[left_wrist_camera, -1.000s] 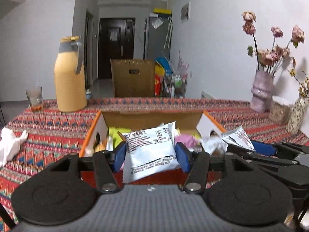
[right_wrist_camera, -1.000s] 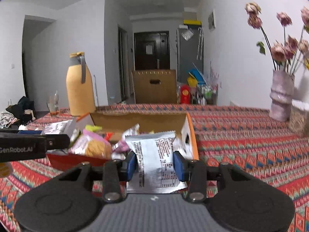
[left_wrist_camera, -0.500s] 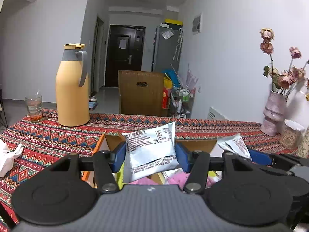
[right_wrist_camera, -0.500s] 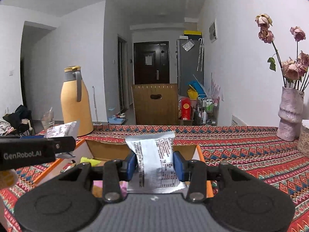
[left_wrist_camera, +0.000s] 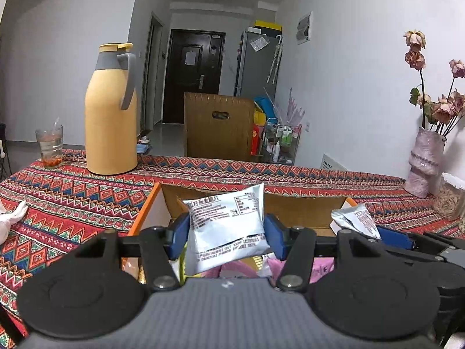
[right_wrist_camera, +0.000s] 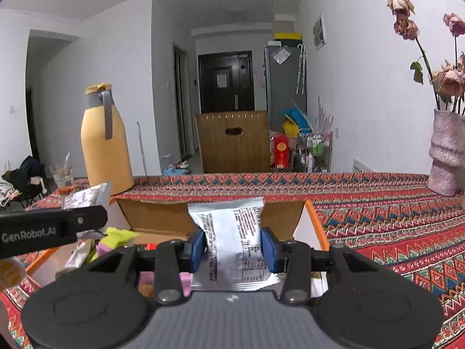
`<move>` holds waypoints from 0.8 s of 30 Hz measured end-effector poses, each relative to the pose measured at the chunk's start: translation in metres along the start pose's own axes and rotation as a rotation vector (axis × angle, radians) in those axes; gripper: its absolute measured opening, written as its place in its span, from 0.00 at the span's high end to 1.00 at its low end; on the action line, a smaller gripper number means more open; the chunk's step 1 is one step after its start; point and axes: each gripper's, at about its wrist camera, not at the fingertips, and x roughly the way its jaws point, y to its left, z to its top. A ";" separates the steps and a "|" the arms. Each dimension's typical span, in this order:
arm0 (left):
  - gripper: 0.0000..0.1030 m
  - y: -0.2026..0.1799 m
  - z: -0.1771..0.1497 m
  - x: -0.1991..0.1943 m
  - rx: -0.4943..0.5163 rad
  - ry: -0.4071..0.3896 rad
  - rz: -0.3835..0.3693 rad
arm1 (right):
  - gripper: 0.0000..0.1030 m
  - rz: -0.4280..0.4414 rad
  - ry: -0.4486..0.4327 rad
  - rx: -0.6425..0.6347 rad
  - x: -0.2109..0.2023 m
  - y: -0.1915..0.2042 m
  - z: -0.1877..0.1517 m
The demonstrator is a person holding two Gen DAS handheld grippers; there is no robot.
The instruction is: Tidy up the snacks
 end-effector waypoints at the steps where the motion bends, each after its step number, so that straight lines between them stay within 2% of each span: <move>1: 0.43 0.001 0.000 0.001 -0.002 0.002 0.000 | 0.61 -0.001 0.006 -0.002 0.001 0.001 -0.001; 2: 0.42 0.002 -0.001 0.001 -0.006 0.004 -0.001 | 0.60 -0.003 0.011 -0.003 0.002 0.001 -0.002; 4: 0.31 0.003 -0.001 0.000 -0.015 0.005 0.000 | 0.60 -0.004 0.018 0.000 0.003 0.000 -0.002; 5: 0.30 0.004 -0.002 0.000 -0.020 -0.001 0.000 | 0.58 -0.007 0.022 0.003 0.004 -0.001 -0.002; 6: 0.26 0.005 -0.001 -0.001 -0.023 -0.001 -0.001 | 0.51 -0.011 0.026 0.006 0.004 -0.001 -0.003; 7: 0.18 0.005 -0.001 -0.002 -0.027 -0.002 0.003 | 0.46 -0.014 0.028 0.010 0.005 -0.003 -0.002; 9: 0.03 0.006 -0.001 -0.003 -0.038 -0.011 0.024 | 0.23 -0.025 0.028 0.017 0.005 -0.005 -0.003; 10: 0.00 0.007 0.000 -0.005 -0.045 -0.017 0.031 | 0.19 -0.028 0.027 0.021 0.005 -0.005 -0.003; 12: 0.00 0.010 0.001 -0.006 -0.059 -0.019 0.032 | 0.04 -0.031 0.025 0.030 0.005 -0.007 -0.003; 13: 0.00 0.010 0.001 -0.005 -0.063 -0.016 0.033 | 0.00 -0.032 0.027 0.035 0.005 -0.008 -0.004; 24: 0.00 0.007 0.005 -0.010 -0.055 -0.023 0.036 | 0.00 -0.047 0.048 0.055 0.011 -0.011 -0.004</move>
